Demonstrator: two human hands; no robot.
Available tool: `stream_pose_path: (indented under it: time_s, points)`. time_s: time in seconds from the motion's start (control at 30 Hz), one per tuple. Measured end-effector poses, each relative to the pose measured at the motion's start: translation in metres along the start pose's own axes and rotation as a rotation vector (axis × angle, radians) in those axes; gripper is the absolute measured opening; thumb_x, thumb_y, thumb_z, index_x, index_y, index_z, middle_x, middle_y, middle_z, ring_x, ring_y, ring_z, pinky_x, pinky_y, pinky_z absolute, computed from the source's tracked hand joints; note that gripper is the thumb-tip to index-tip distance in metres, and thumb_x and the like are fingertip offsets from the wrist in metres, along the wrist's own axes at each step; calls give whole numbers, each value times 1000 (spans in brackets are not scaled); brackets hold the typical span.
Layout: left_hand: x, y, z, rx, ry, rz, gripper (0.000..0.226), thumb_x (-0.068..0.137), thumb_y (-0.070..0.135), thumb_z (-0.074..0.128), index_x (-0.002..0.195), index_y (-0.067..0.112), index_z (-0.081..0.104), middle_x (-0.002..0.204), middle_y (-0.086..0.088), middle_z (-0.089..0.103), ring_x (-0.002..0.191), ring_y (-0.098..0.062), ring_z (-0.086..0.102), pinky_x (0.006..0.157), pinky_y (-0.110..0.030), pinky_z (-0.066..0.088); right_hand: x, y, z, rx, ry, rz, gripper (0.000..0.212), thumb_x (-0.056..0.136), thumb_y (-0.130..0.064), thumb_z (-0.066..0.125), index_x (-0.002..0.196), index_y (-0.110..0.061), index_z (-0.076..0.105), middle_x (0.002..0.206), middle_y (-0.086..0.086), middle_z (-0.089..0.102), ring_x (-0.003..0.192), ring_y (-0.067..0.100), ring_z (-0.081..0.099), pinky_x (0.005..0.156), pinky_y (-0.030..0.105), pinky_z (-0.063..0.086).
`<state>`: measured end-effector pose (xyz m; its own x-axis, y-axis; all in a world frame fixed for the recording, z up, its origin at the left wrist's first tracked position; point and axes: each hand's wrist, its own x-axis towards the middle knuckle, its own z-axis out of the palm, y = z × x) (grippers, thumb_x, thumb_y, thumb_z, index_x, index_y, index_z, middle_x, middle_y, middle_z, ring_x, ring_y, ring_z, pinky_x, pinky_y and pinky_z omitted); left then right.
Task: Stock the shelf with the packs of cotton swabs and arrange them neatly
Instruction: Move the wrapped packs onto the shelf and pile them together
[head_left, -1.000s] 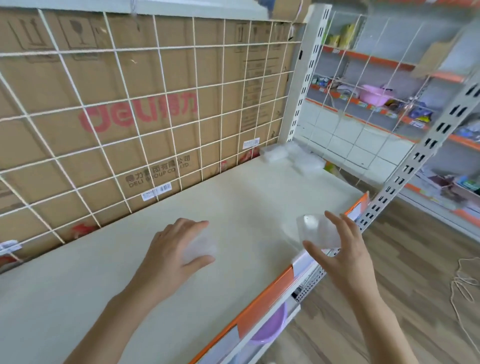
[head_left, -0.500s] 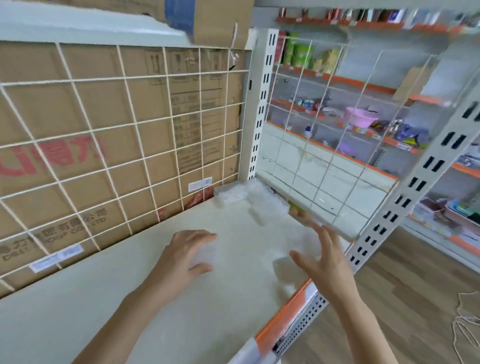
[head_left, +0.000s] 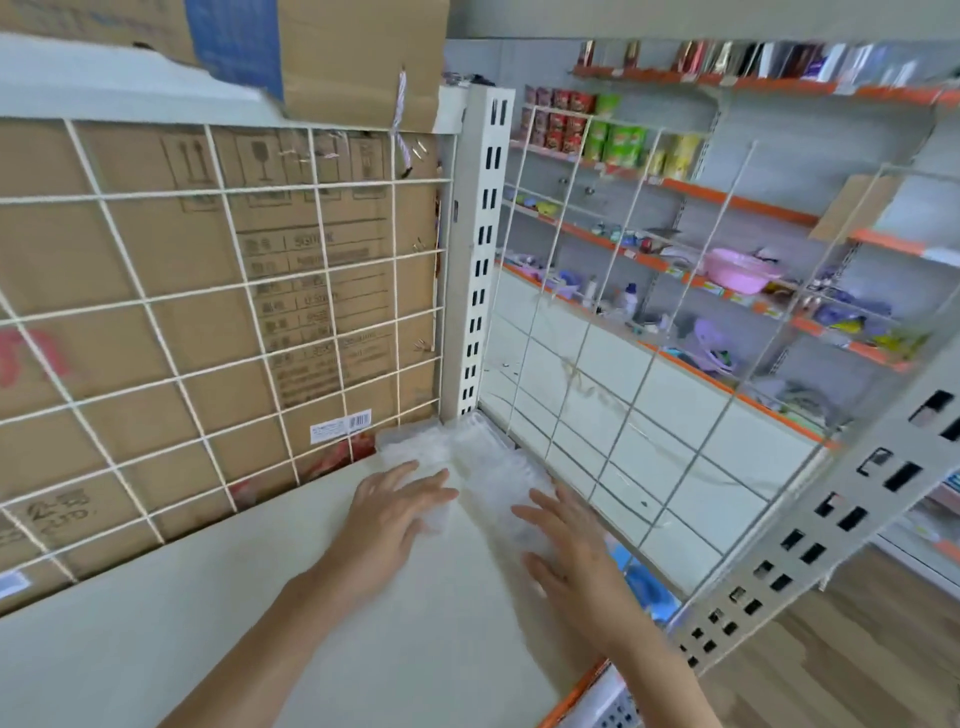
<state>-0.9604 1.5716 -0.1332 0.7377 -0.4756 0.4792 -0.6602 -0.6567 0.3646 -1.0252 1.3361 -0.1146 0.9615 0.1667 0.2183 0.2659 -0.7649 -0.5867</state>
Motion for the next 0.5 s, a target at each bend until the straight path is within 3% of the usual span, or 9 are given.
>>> stream_pose_path:
  time_s: [0.07, 0.13, 0.2, 0.33, 0.4, 0.5]
  points:
    - [3, 3, 1, -11, 21, -25, 64, 69, -5, 54, 119, 35, 48, 126, 0, 61, 119, -14, 39, 101, -27, 30, -2, 1, 4, -4, 70, -23, 39, 85, -30, 45, 123, -38, 53, 136, -14, 38, 141, 9, 15, 112, 37, 16]
    - [2, 4, -1, -21, 24, -74, 52, 78, 7, 46, 121, 36, 46, 130, -2, 57, 121, -12, 38, 101, -25, 26, -5, 1, 8, -23, 150, -54, 34, 84, -36, 45, 117, -40, 51, 128, -7, 53, 133, 11, 28, 104, 45, 29]
    - [-3, 6, -6, -17, 31, -102, 43, 83, 21, 40, 122, 37, 47, 133, 0, 54, 122, -10, 38, 102, -21, 21, -8, -2, 8, -13, 186, -31, 35, 83, -43, 47, 116, -36, 55, 126, -4, 56, 127, 9, 36, 99, 45, 39]
    - [-22, 10, -20, -27, 54, -119, 41, 83, 21, 48, 123, 27, 59, 135, 4, 50, 122, -6, 34, 103, -27, 24, -20, -14, 5, 36, 192, 56, 41, 83, -47, 52, 118, -28, 62, 132, -10, 47, 129, 6, 36, 102, 37, 39]
    - [-34, 9, -27, -19, 65, -114, 40, 85, 25, 47, 122, 26, 60, 135, 5, 50, 122, -5, 34, 101, -30, 25, -28, -21, 5, 1, 214, 48, 40, 83, -44, 51, 117, -26, 63, 131, -4, 51, 127, 4, 34, 98, 46, 44]
    - [-54, 7, -41, 5, 54, -80, 39, 84, 34, 42, 119, 27, 59, 129, 4, 55, 116, -7, 41, 98, -31, 34, -43, -34, 6, -35, 263, 42, 38, 84, -42, 50, 116, -26, 64, 126, -4, 54, 129, 18, 40, 96, 55, 44]
